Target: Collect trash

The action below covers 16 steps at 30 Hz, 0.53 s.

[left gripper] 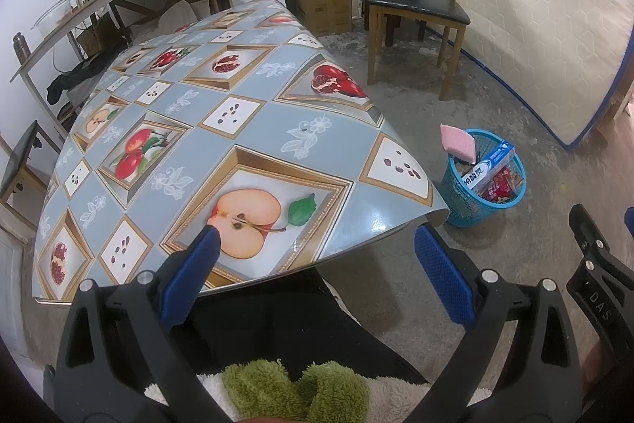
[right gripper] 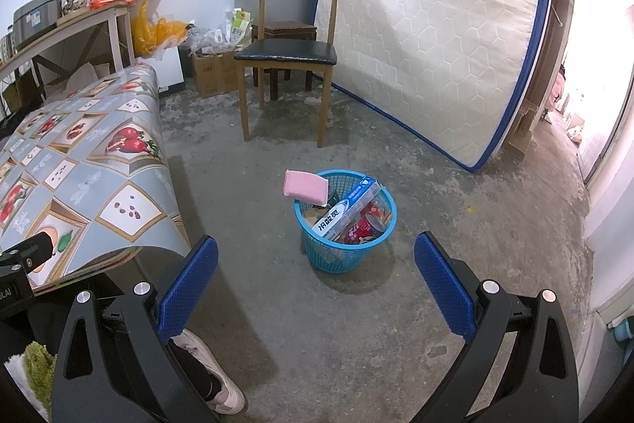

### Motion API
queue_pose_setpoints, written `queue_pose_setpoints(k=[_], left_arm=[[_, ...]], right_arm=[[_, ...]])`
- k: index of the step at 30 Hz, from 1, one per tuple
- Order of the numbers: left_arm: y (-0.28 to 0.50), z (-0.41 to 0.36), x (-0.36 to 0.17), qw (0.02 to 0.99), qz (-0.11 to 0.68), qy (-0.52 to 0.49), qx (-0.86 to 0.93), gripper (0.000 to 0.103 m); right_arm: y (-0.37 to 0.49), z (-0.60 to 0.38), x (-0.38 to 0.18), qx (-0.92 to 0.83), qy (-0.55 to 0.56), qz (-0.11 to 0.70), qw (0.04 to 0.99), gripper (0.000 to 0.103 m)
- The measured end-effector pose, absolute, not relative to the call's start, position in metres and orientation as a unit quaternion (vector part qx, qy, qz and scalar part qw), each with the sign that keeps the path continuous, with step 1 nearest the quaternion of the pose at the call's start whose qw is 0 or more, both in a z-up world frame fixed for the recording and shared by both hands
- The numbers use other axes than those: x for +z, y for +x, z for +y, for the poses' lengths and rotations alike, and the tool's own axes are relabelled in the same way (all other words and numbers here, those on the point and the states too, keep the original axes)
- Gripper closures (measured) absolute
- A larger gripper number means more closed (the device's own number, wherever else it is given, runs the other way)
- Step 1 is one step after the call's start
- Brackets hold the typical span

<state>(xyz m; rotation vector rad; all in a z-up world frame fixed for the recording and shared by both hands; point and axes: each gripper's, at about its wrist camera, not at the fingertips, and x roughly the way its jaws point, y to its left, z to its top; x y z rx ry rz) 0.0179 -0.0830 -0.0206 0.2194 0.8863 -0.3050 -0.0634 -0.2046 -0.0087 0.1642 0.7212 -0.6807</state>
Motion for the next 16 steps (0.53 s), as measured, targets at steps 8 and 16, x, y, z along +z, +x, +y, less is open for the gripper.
queue_pose_setpoints(k=[8, 16], left_arm=[[0.0174, -0.0844, -0.0214, 0.886, 0.428, 0.106, -0.148, 0.008], [0.0162, -0.0858, -0.0239, 0.884, 0.430, 0.105, -0.150, 0.008]], right_arm=[[-0.0638, -0.2044, -0.0086, -0.326, 0.078, 0.345, 0.876, 0.006], [-0.0638, -0.2045, -0.0088, -0.326, 0.078, 0.345, 0.877, 0.006]])
